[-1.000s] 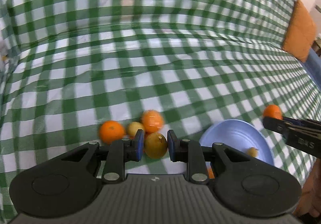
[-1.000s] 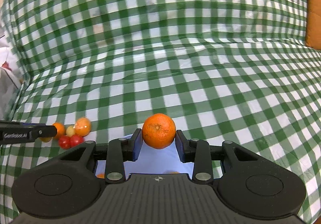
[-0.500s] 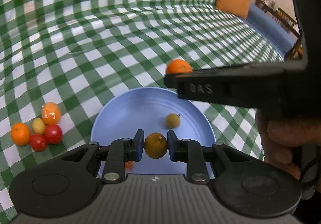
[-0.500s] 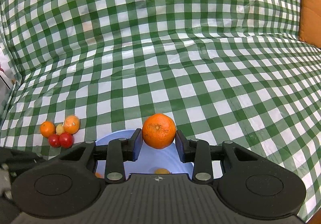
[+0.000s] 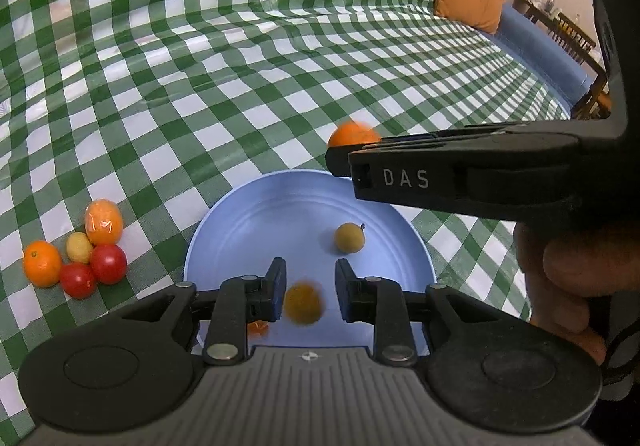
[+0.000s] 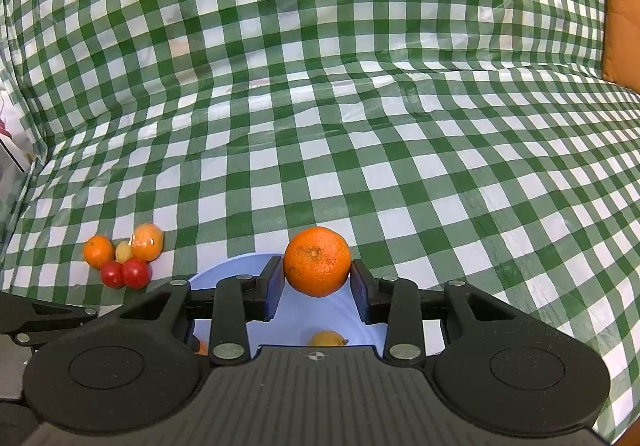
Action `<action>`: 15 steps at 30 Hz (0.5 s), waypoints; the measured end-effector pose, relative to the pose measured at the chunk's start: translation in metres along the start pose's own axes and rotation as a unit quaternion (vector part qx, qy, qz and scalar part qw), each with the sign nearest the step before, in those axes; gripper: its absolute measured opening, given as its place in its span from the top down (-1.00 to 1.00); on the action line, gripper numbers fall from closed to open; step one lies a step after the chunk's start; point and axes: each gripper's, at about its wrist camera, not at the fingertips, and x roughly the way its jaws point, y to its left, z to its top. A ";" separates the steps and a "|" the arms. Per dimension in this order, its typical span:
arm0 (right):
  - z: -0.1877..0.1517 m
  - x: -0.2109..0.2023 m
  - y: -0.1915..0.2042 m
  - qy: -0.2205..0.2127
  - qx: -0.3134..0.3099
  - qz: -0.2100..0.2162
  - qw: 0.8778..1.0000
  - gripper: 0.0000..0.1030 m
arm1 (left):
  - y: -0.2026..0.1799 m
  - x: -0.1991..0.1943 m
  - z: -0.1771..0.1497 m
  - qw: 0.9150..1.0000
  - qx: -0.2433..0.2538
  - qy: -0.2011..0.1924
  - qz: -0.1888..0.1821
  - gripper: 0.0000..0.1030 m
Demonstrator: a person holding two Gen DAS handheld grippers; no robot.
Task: Organize fruits
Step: 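Open the left tool to drop the lemon while the right tool drops the tangerine onto the plate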
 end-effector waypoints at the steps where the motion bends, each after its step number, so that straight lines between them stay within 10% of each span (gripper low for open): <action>1: 0.000 0.000 0.000 -0.003 0.000 -0.001 1.000 0.17 | 0.001 -0.001 0.000 1.000 -0.004 -0.003 0.001 0.33; 15: 0.001 -0.001 0.002 -0.010 -0.003 -0.003 1.000 0.04 | 0.019 -0.010 0.004 0.999 -0.038 -0.017 0.029 0.33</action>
